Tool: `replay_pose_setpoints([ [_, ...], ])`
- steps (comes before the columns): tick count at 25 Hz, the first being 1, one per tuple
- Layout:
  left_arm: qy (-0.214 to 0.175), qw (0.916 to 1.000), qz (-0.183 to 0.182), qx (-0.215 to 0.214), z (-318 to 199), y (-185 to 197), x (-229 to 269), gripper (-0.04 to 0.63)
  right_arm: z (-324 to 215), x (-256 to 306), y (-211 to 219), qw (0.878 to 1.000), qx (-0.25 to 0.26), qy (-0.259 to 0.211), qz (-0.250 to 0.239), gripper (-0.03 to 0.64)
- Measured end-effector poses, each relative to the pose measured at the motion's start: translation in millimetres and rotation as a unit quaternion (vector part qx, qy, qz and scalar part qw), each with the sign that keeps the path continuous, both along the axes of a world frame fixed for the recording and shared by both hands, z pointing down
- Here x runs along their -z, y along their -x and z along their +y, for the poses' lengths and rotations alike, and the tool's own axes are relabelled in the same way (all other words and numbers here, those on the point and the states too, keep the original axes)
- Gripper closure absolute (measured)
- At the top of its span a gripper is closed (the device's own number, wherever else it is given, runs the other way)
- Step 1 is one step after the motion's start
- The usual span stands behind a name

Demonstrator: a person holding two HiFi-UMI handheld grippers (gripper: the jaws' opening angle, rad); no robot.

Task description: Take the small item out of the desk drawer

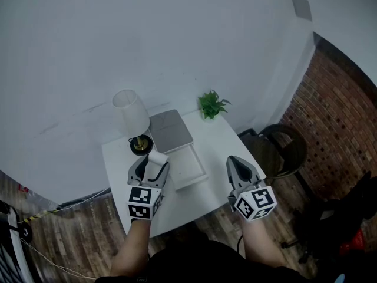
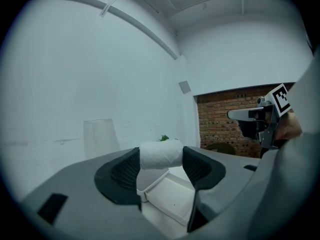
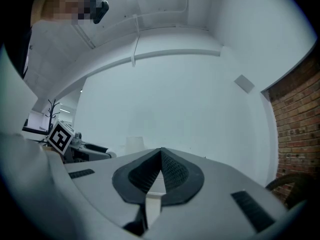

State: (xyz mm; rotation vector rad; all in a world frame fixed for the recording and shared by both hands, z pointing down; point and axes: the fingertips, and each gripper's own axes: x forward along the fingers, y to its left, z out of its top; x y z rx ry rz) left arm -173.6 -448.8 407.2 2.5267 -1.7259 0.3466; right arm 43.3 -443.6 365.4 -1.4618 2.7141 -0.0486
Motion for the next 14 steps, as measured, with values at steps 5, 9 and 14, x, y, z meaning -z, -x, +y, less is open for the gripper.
replay_pose_setpoints([
  [5, 0.001, 0.9999, -0.002, 0.011, -2, 4, 2, 0.333, -11, 3, 1, 1.000, -0.006, -0.004, 0.010, 0.618],
  [9, 0.005, 0.9999, -0.006, 0.015, -2, 1, 0, 0.333, -15, 3, 9, 1.000, -0.005, -0.005, 0.017, 0.618],
  [14, 0.005, 0.9999, -0.004, 0.008, -1, -4, -2, 0.333, -18, 3, 4, 1.000, -0.008, -0.007, 0.020, 0.618],
])
